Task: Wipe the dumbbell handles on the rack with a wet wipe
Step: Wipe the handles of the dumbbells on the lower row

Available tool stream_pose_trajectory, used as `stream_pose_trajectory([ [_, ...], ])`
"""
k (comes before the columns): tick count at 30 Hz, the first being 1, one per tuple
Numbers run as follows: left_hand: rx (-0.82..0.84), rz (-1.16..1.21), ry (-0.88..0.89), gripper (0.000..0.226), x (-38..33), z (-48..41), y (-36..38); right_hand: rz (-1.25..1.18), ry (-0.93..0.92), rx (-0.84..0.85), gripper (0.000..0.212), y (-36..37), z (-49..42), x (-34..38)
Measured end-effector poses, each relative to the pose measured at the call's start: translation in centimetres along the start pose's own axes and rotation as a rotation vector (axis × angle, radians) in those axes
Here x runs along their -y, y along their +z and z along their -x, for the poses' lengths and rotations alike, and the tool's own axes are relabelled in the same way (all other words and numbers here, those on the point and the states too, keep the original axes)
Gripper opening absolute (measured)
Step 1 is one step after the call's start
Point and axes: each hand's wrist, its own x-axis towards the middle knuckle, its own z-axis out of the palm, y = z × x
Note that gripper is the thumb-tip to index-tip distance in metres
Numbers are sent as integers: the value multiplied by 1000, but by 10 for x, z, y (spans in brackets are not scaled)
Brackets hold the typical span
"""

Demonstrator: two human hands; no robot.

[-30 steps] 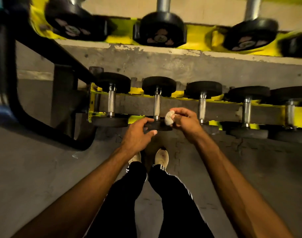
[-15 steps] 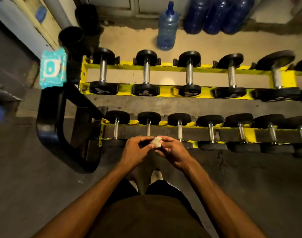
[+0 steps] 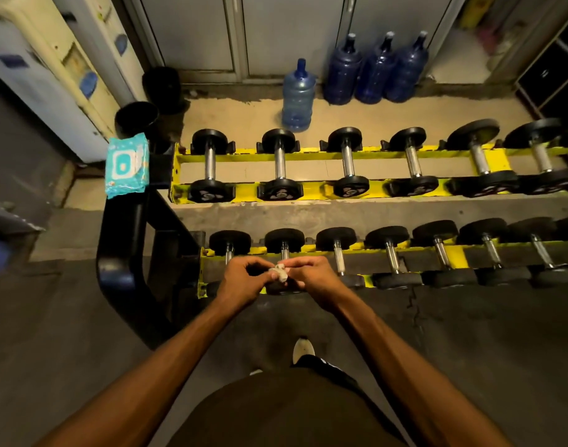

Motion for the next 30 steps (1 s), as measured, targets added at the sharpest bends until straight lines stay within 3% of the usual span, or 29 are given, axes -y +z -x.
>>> stream_pose_trajectory([
  [5, -9, 32, -35, 14, 3, 11, -1, -108, 20, 89, 23, -4, 18, -10],
  [8, 68, 9, 0, 17, -1, 15, 10, -126, 51, 35, 30, -16, 26, -24],
  [14, 219, -67, 55, 23, -9, -3, 48, -203, 49, -114, 21, -57, 26, -34],
  [18, 248, -90, 50, 24, -21, -29, 85, -118, 16, -155, 21, -97, 13, -31],
  [30, 64, -136, -262, 17, -24, -113, 207, -13, 234, -239, 13, -252, -83, -21],
])
